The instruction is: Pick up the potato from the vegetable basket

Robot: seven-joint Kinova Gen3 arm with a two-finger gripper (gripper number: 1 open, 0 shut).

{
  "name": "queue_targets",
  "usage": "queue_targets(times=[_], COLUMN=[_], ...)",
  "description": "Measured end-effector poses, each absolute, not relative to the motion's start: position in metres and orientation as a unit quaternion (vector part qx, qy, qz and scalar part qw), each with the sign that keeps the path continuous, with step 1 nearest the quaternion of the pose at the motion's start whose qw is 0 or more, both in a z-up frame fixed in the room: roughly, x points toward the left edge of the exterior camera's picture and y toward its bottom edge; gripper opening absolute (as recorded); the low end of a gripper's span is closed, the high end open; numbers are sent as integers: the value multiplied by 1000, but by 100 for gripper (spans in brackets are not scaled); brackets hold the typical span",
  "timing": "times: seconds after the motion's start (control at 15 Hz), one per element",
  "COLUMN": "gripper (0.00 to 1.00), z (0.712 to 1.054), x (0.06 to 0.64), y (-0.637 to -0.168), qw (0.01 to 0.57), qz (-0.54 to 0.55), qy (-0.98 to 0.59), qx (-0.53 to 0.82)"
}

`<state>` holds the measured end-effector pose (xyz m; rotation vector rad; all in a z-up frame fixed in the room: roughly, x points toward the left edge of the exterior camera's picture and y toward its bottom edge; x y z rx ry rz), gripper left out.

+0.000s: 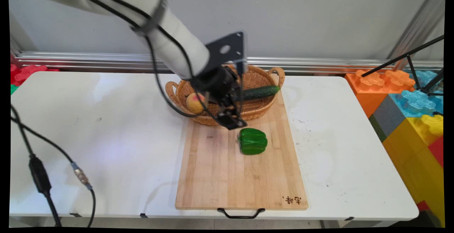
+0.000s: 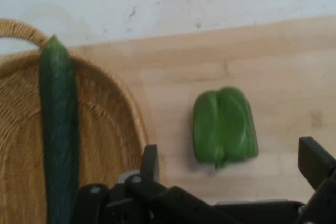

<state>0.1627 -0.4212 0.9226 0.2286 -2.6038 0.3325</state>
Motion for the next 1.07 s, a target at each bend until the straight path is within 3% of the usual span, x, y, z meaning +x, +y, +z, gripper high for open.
queue_targets(times=[0.53,1.07], gripper=[100,100], z=[968,978], x=[246,294], y=[-411,-443], qw=[229,207], qz=[109,167], qy=[-962,-952], qx=[104,149])
